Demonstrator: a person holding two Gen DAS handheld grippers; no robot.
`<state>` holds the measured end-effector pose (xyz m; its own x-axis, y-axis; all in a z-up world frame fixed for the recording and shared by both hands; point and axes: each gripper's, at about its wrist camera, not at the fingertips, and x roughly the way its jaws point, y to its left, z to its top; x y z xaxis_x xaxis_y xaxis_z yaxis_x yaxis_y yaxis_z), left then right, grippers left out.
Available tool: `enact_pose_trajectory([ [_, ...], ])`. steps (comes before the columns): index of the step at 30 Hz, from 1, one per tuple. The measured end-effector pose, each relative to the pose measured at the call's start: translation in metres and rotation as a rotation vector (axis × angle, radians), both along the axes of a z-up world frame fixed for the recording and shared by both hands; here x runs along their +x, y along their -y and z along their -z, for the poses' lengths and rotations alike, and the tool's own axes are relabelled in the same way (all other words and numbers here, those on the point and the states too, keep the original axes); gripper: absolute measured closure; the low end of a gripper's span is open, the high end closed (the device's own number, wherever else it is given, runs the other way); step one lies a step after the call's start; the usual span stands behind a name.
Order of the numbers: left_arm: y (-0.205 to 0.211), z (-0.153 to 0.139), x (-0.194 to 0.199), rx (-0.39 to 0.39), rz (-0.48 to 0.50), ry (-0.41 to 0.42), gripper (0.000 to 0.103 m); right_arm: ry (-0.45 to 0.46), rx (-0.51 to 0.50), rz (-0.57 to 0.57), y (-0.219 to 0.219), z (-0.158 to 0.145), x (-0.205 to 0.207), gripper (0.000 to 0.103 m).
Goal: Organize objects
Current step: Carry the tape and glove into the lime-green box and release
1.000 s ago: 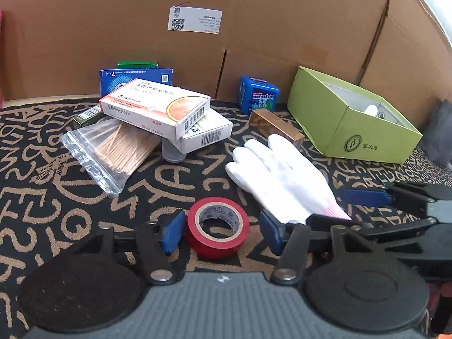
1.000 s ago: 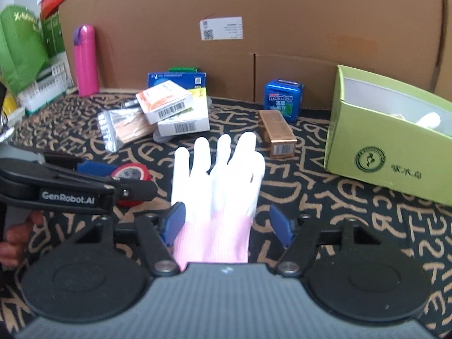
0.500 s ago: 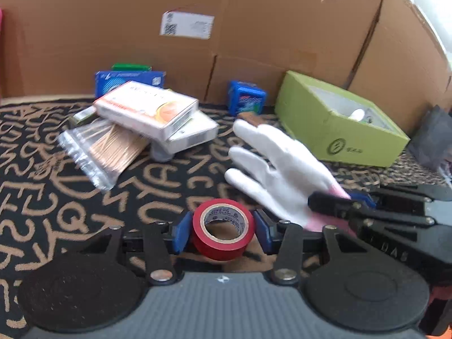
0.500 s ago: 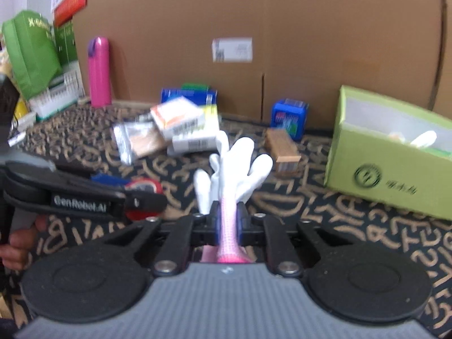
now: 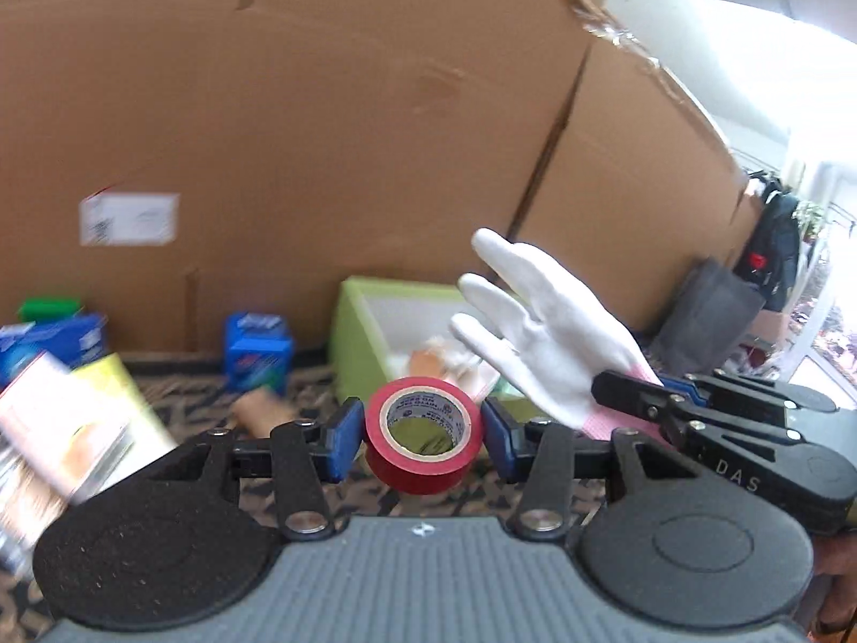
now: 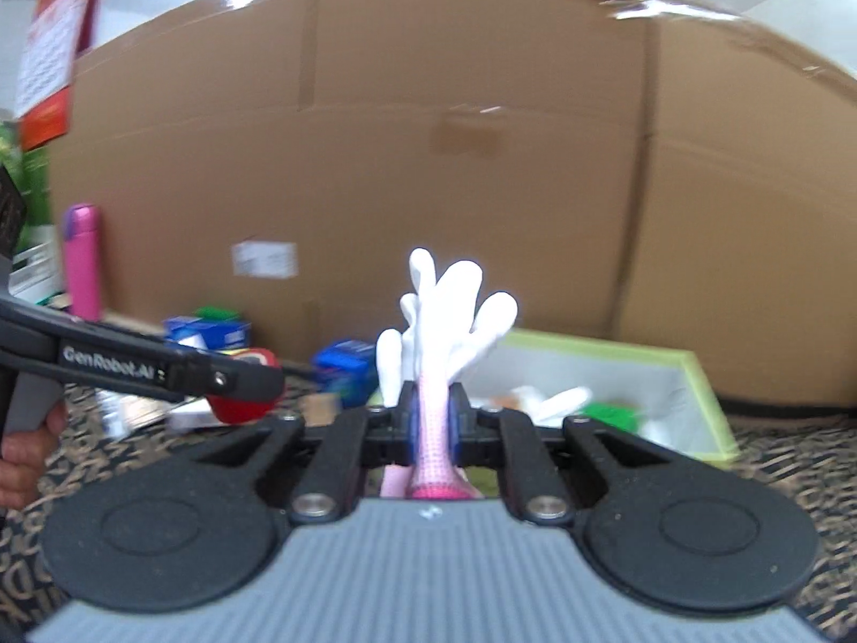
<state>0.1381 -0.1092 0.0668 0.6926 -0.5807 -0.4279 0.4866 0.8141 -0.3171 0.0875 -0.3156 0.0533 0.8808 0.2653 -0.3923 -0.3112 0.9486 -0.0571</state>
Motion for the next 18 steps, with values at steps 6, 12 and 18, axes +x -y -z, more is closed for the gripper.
enact_pose_trajectory([
  [6,0.048,-0.012,0.043,-0.009,0.029,0.014,0.053,0.016,-0.03,0.103,0.041,-0.014,0.038,0.093],
  [12,0.081,-0.004,0.081,0.009,0.033,-0.02,0.053,-0.044,-0.017,0.129,0.069,0.002,0.089,0.093],
  [18,0.098,0.013,0.102,0.05,0.036,-0.026,0.053,-0.123,-0.013,0.121,0.071,0.036,0.127,0.093],
])
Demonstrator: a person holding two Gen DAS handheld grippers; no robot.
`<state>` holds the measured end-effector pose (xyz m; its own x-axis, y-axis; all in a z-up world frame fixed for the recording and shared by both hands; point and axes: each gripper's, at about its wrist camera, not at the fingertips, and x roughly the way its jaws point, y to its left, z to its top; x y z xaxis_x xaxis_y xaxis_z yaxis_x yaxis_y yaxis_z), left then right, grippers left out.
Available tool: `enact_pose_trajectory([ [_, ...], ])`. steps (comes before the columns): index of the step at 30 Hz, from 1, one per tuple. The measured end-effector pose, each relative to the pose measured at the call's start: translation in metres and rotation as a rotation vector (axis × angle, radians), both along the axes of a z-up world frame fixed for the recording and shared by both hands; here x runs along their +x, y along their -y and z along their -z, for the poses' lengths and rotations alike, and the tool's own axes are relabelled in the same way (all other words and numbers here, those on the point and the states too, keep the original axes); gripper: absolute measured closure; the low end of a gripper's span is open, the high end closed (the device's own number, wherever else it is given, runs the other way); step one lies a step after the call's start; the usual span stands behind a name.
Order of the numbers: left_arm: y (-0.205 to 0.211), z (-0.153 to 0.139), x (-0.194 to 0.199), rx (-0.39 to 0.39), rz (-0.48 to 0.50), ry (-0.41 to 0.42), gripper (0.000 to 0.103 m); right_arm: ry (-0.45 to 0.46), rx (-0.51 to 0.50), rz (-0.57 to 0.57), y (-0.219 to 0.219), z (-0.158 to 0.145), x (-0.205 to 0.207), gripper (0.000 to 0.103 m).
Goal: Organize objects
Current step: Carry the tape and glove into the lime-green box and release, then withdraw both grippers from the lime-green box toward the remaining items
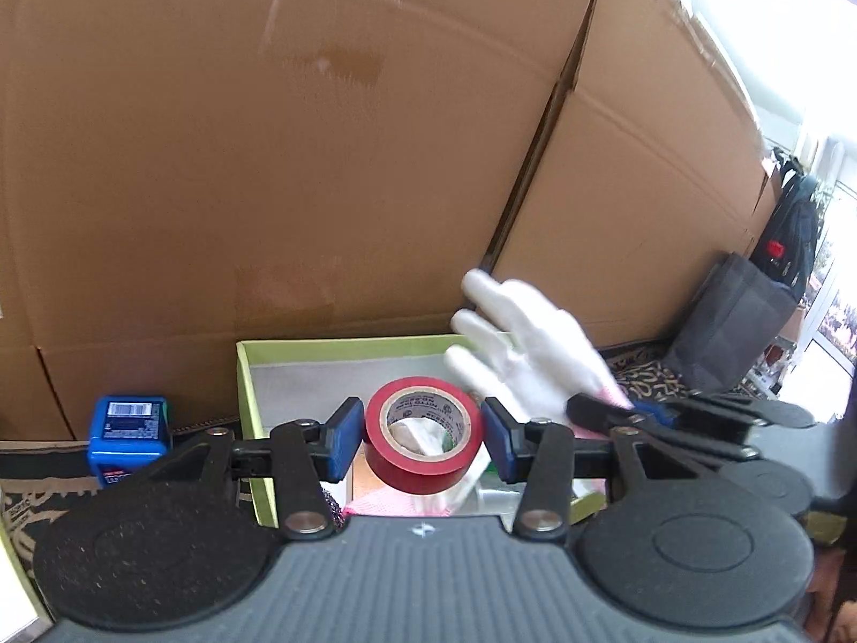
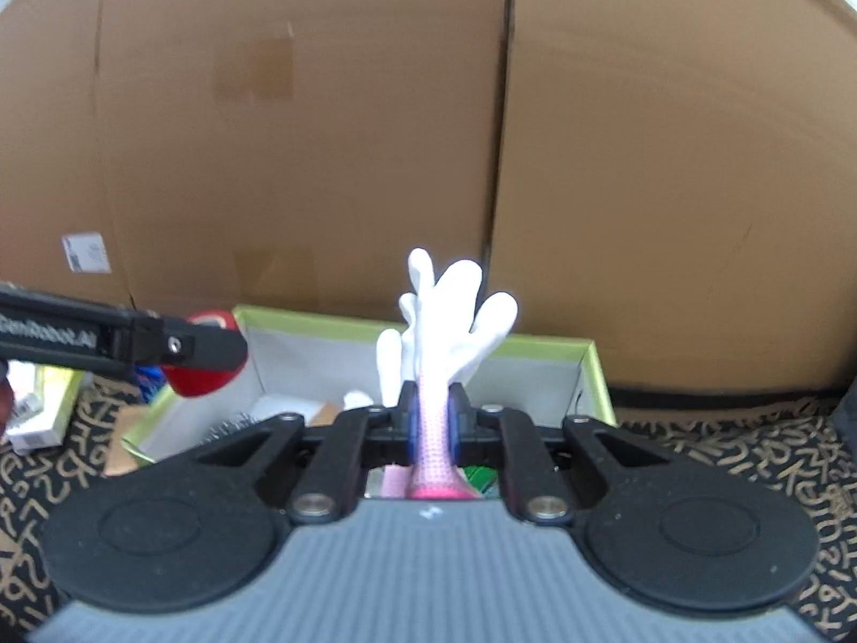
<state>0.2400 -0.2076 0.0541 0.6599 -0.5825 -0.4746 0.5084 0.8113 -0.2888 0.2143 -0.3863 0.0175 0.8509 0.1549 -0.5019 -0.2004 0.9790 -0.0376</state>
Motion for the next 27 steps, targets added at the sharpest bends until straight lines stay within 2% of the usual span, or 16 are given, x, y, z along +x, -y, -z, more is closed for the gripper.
enact_pose_trajectory([
  [1,0.0,0.004,0.002,-0.003,0.004,-0.003,0.052,-0.019,-0.008,-0.003,-0.001,0.008,0.006,0.093],
  [3,0.001,0.012,0.008,-0.012,0.005,-0.011,0.039,-0.056,-0.023,0.016,0.001,0.023,0.019,0.089],
  [4,-0.002,0.016,0.009,-0.013,-0.006,-0.016,0.026,-0.06,-0.03,0.032,0.003,0.029,0.023,0.085],
  [5,-0.004,0.02,0.009,-0.015,-0.021,-0.014,0.022,-0.07,-0.036,0.049,0.006,0.035,0.026,0.068],
  [6,-0.004,0.022,0.009,-0.014,-0.032,-0.008,0.022,-0.087,-0.043,0.068,0.009,0.04,0.029,0.051],
  [9,-0.009,0.028,0.01,0.003,-0.038,-0.011,0.022,-0.078,-0.076,0.117,0.016,0.05,0.027,0.047],
  [13,-0.014,0.026,0.01,-0.019,-0.048,-0.025,0.022,-0.071,-0.041,0.155,0.026,0.044,0.016,0.037],
  [17,-0.024,0.015,-0.009,-0.014,-0.082,0.017,0.019,-0.014,0.012,0.142,0.02,0.02,-0.014,0.001],
  [22,-0.049,0.002,-0.049,-0.01,-0.146,0.075,0.009,0.067,0.067,0.084,-0.005,-0.007,-0.058,0.0],
  [27,-0.088,0.015,-0.09,0.021,-0.189,0.028,0.008,0.031,0.138,-0.027,-0.043,-0.003,-0.091,0.0],
])
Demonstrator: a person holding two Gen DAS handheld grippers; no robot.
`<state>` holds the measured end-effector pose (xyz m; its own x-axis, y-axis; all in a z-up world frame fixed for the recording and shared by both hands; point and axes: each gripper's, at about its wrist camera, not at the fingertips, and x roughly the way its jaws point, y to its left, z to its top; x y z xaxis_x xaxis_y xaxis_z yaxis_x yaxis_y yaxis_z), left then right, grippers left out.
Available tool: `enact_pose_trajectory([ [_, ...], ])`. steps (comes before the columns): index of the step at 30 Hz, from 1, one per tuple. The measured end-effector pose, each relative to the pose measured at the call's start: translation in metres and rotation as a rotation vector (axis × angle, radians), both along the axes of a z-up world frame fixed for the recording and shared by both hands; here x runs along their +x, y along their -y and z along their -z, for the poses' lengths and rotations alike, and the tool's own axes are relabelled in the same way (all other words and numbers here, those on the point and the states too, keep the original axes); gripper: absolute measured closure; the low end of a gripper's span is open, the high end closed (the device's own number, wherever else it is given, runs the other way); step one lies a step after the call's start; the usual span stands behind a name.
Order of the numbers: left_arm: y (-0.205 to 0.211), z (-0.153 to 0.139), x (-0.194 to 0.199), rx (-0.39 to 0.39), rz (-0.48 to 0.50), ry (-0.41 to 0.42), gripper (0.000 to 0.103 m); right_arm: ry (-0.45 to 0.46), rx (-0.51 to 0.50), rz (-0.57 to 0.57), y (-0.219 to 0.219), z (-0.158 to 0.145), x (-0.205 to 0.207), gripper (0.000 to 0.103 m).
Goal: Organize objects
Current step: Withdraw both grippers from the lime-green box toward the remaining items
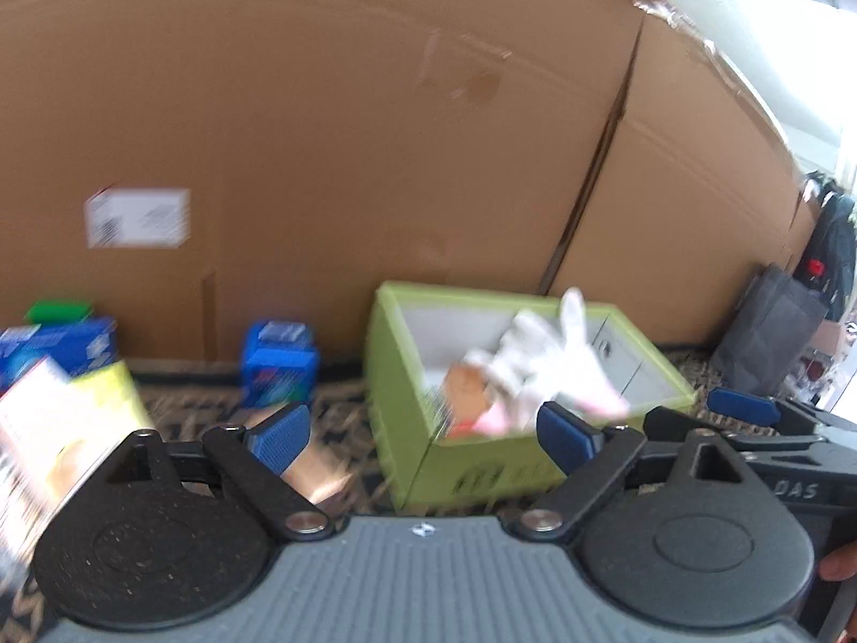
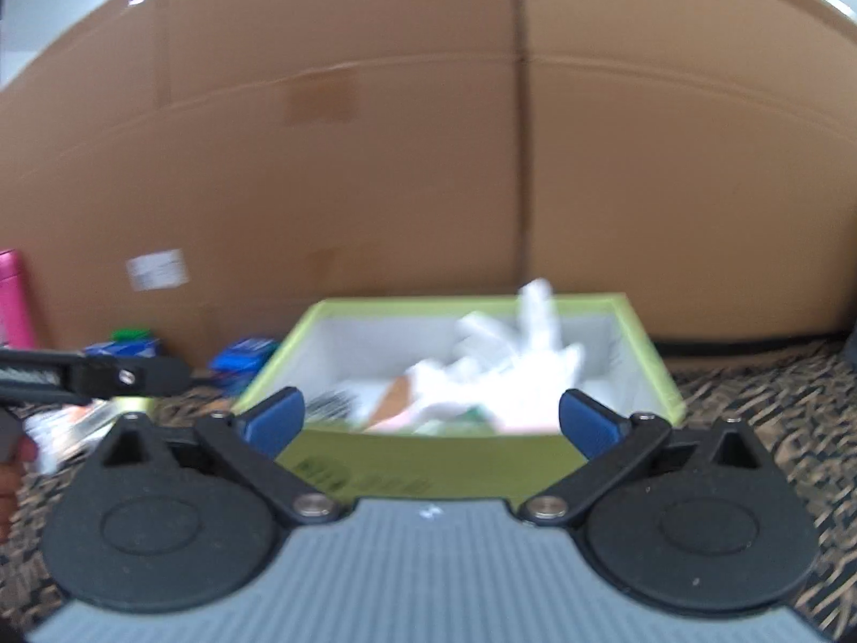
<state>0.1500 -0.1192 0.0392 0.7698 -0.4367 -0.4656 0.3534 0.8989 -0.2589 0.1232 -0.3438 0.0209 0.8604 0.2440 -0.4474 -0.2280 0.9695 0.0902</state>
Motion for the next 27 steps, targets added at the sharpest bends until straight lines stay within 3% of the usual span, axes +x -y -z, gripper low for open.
enact_pose_trajectory([
  [8,-0.066,0.042,-0.044,0.05,-0.142,-0.108,0.008,-0.199,0.061,-0.099,-0.058,0.044,-0.038,0.0],
  [12,-0.096,0.052,-0.048,0.063,-0.19,-0.12,0.008,-0.259,0.065,-0.009,-0.095,0.061,-0.043,0.0],
  [14,-0.113,0.052,-0.047,0.051,-0.23,-0.122,0.008,-0.24,0.036,0.008,-0.115,0.064,-0.048,0.0],
  [18,-0.139,0.052,-0.046,0.01,-0.295,-0.127,0.008,-0.23,0.002,-0.187,-0.149,0.07,-0.04,0.0],
  [23,-0.161,0.052,-0.035,-0.033,-0.333,-0.135,0.008,-0.16,-0.106,-0.214,-0.189,0.075,-0.03,0.0],
  [27,-0.166,0.047,-0.014,-0.069,-0.347,-0.134,0.008,-0.156,-0.124,-0.271,-0.213,0.075,-0.014,0.004],
])
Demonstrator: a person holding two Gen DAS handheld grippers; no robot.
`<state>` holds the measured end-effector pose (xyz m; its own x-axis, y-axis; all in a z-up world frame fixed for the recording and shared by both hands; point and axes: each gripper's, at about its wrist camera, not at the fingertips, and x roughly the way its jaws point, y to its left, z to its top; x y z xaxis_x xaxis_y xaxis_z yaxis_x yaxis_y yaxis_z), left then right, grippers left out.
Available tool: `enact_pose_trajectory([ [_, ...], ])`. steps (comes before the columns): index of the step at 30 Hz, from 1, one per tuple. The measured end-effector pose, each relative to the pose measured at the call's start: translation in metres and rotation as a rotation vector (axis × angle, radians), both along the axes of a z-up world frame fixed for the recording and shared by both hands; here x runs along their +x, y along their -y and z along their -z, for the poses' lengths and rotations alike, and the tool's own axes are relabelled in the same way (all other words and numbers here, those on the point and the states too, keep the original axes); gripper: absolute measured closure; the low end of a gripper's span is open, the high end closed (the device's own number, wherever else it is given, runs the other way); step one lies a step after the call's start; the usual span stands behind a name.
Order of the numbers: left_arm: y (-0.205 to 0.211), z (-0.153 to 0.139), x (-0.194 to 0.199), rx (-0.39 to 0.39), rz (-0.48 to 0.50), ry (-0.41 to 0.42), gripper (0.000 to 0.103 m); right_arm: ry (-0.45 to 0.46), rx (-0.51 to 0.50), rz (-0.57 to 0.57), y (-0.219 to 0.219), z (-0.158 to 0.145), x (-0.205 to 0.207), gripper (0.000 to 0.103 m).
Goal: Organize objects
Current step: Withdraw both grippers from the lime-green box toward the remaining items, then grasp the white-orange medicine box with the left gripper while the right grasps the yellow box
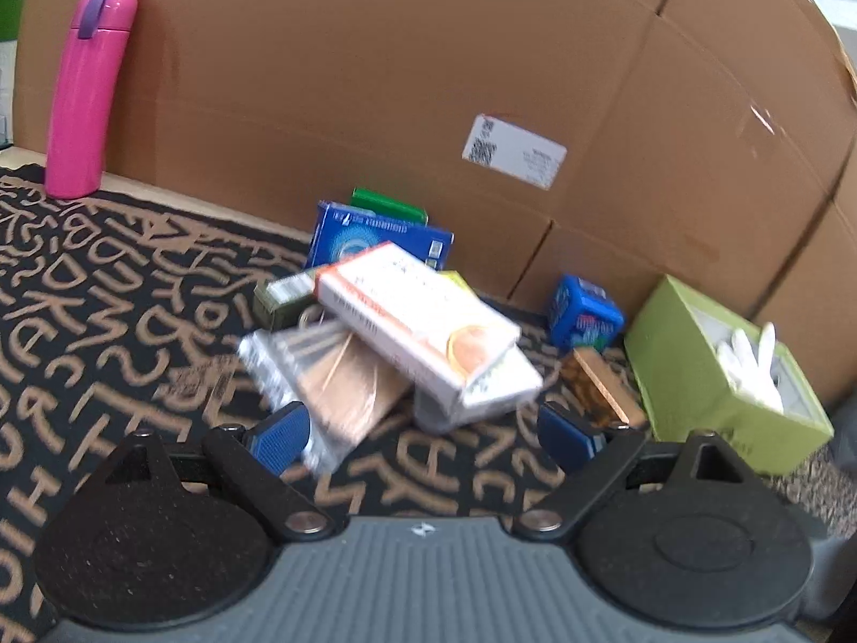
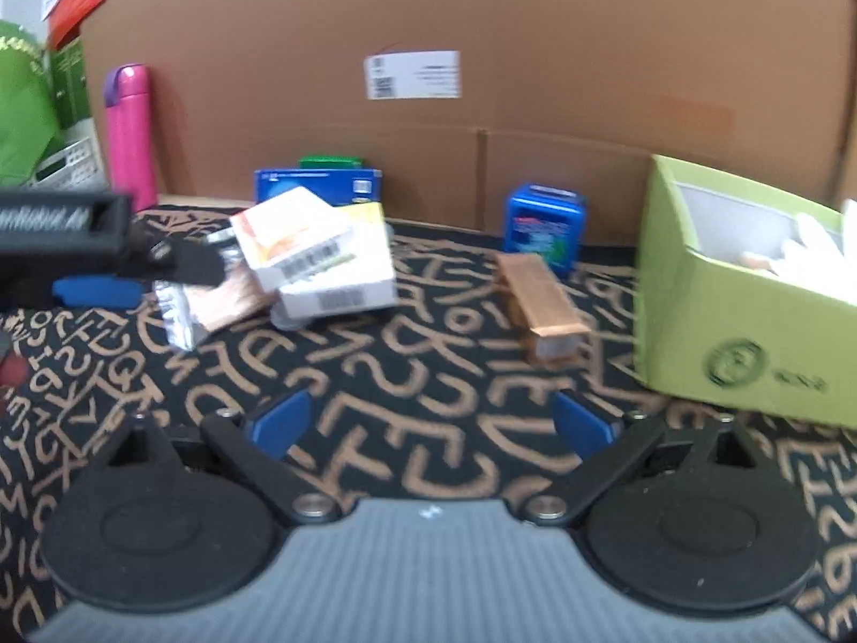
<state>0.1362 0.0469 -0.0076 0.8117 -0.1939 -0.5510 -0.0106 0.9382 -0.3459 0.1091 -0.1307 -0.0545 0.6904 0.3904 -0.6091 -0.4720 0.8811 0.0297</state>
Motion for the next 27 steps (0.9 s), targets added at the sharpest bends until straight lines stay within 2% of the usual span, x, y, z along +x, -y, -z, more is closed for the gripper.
enact_pose_trajectory([
  [5,0.005,0.0,0.037,0.021,0.004,-0.015,0.008,0.014,-0.02,-0.071,-0.032,0.004,0.016,0.004],
  [9,-0.001,0.009,0.06,-0.03,0.004,-0.057,0.008,0.05,-0.024,-0.129,-0.051,0.007,0.03,0.005],
  [13,-0.008,0.011,0.069,-0.054,-0.003,-0.072,0.008,0.023,-0.003,-0.178,-0.069,0.008,0.051,0.011],
  [14,-0.008,0.011,0.071,-0.052,-0.004,-0.073,0.008,0.023,0.0,-0.189,-0.071,0.009,0.055,0.017],
  [15,-0.007,0.01,0.074,-0.043,-0.004,-0.077,0.008,0.017,-0.006,-0.199,-0.073,0.01,0.059,0.031],
  [16,-0.006,0.01,0.077,-0.031,-0.001,-0.084,0.008,0.001,-0.011,-0.207,-0.075,0.011,0.062,0.037],
  [17,-0.004,0.011,0.081,-0.018,0.008,-0.095,0.008,-0.016,0.01,-0.211,-0.073,0.012,0.063,0.037],
  [19,-0.001,0.014,0.086,0.009,0.018,-0.111,0.008,-0.027,0.029,-0.201,-0.068,0.012,0.057,0.037],
  [21,0.001,0.015,0.083,0.022,0.026,-0.102,0.008,0.007,-0.003,-0.214,-0.062,0.012,0.042,0.037],
  [27,0.001,0.018,0.055,-0.023,0.062,-0.111,0.008,0.01,-0.016,-0.227,-0.021,0.014,-0.004,0.037],
])
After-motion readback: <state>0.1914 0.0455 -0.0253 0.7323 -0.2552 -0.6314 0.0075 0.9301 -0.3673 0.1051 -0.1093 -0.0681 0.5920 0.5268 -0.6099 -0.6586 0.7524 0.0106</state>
